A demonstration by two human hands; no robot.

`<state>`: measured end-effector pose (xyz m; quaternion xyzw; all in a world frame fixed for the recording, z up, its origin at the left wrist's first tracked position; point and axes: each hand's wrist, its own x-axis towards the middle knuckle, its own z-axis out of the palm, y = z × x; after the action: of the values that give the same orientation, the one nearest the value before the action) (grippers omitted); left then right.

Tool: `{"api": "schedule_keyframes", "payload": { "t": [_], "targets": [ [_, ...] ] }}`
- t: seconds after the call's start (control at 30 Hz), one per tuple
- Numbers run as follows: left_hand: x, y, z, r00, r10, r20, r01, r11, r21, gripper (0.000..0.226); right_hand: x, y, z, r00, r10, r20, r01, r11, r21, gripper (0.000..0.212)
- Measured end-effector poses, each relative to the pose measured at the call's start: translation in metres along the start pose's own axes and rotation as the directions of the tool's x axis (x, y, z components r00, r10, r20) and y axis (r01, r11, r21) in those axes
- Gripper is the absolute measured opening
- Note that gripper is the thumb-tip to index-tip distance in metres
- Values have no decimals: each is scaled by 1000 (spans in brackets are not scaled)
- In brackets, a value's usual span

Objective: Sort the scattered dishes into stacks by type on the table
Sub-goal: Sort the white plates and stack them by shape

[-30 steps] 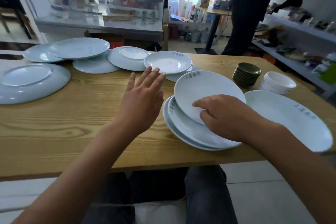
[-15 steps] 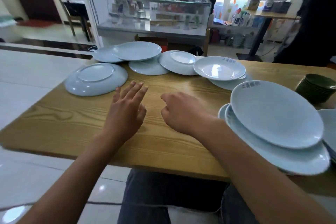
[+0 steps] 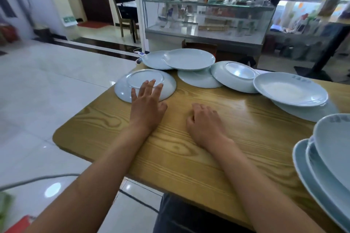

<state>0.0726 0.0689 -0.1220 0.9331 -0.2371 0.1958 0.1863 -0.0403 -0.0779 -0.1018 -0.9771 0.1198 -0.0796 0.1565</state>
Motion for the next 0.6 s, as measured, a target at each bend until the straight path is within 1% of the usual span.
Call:
{"api": "schedule_keyframes", "payload": {
  "t": [0.1, 0.17, 0.2, 0.33, 0.47, 0.6],
  "targets": [
    [18, -10, 7, 983, -138, 120, 127, 987, 95, 75, 7, 4, 3, 1000, 14, -26, -13, 999, 45, 46],
    [22, -9, 8, 965, -186, 186, 161, 977, 141, 76, 8, 6, 6, 998, 34, -50, -30, 996, 86, 47],
    [22, -7, 7, 962, -194, 194, 169, 976, 139, 75, 7, 8, 7, 997, 44, -58, -38, 994, 103, 47],
    [2, 0, -7, 977, -170, 130, 157, 982, 106, 65, 5, 10, 4, 996, 58, -68, -44, 982, 185, 48],
    [-29, 6, -20, 983, -121, 135, 108, 989, 98, 58, 1, 9, -1, 995, 76, -64, -60, 973, 222, 47],
    [-66, 14, -35, 989, -86, 122, 72, 991, 110, 56, -6, 10, -4, 996, 79, -45, -65, 964, 257, 50]
  ]
}}
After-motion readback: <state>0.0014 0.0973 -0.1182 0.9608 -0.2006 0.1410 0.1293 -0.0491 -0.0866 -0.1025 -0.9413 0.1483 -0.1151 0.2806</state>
